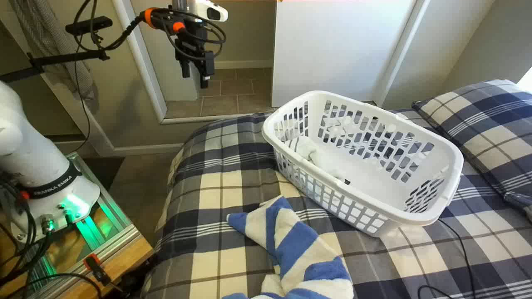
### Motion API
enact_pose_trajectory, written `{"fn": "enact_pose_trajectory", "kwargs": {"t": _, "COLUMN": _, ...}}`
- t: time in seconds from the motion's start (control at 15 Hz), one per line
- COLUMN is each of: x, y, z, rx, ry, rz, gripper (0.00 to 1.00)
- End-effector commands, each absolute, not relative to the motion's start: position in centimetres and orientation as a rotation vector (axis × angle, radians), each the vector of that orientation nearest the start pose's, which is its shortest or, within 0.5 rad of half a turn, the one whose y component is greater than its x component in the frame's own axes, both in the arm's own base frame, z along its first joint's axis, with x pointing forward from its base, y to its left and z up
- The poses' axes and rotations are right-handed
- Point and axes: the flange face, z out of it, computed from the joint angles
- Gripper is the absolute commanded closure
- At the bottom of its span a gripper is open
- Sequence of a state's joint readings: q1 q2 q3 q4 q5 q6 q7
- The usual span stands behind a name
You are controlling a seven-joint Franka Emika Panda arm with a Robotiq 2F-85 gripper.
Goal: Move the basket
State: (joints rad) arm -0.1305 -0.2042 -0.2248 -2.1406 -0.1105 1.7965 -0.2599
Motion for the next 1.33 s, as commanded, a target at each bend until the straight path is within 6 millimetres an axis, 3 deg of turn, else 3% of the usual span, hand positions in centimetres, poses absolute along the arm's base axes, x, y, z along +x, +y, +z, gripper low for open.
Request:
{"fn": "enact_pose_trajectory", "kwargs": {"t": 0.0, "x": 44.4, "y": -17.9, "z": 47.9, "rx": -3.145, "ry": 0.087, "rz": 0.246, "gripper": 0.0}}
{"fn": "enact_pose_trajectory", "kwargs": {"t": 0.33, "x": 44.4, "y": -17.9, "z": 47.9, "rx": -3.145, "ry": 0.087, "rz": 0.246, "gripper": 0.0}}
{"fn": "enact_pose_trajectory", "kwargs": {"t": 0.47, "x": 45.5, "y": -19.1, "z": 48.2, "rx": -3.087, "ry": 0.342, "rz": 0.254, "gripper": 0.0}}
{"fn": "enact_pose_trajectory", "kwargs": {"t": 0.8, "x": 46.7, "y": -26.1, "z": 48.2, "rx": -3.031, "ry": 0.727, "rz": 0.194, "gripper": 0.0}}
{"fn": "enact_pose_trajectory", "kwargs": {"t": 1.27, "x": 46.3, "y": -37.7, "z": 48.4, "rx": -2.819, "ry": 1.222, "rz": 0.112, "gripper": 0.0}}
